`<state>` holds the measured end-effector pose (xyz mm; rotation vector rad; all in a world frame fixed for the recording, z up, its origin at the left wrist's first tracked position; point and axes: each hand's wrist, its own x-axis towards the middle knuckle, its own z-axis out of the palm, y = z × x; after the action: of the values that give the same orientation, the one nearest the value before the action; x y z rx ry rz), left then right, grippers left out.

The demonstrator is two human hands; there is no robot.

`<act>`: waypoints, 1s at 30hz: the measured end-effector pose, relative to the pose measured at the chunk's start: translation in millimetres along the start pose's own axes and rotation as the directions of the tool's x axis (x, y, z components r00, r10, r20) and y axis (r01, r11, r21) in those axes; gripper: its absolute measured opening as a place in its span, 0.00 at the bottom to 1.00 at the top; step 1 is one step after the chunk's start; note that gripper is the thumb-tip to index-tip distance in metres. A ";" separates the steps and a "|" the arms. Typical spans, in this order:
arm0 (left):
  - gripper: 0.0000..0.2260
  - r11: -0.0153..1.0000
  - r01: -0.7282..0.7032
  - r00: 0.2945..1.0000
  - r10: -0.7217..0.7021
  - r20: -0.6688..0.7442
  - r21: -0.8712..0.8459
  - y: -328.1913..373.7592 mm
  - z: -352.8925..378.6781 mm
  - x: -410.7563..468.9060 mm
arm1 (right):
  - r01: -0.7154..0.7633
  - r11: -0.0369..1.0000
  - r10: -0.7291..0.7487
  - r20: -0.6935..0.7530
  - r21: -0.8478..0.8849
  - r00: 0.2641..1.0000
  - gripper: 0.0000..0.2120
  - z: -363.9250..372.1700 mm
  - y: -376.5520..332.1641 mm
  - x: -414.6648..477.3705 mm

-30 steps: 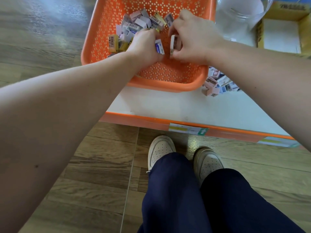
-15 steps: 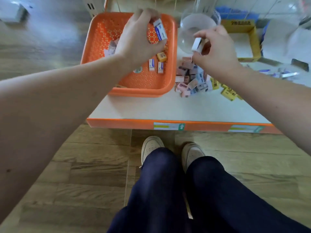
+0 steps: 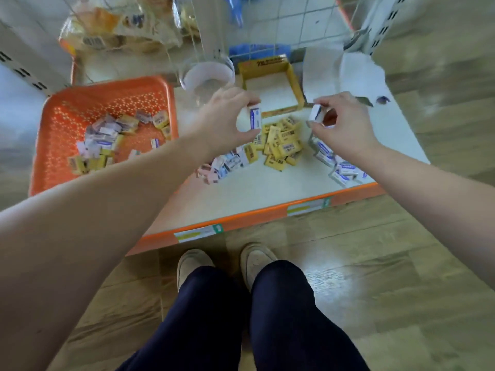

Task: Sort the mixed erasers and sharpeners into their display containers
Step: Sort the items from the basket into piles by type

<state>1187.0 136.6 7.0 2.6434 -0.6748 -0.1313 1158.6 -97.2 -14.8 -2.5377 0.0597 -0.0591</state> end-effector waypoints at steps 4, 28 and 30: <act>0.22 0.999 0.015 1.000 -0.015 0.001 -0.037 8.9 21.0 5.6 | 0.001 0.999 -0.002 0.045 0.037 0.999 0.21 13.1 11.4 -8.9; 0.28 0.938 0.231 0.955 -0.270 -0.126 -0.258 -27.9 -16.4 -40.6 | 0.146 0.934 -0.178 0.071 0.327 0.981 0.16 78.2 -95.4 -8.9; 0.32 0.911 0.198 0.961 -0.254 -0.114 -0.361 -10.9 -4.8 -39.2 | 0.097 0.914 -0.129 0.057 0.394 0.990 0.16 63.0 -96.0 -10.2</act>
<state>1158.2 165.8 6.5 2.3488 -0.2594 -0.0938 1154.8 18.0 -12.5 -2.1372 -0.1214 -0.0110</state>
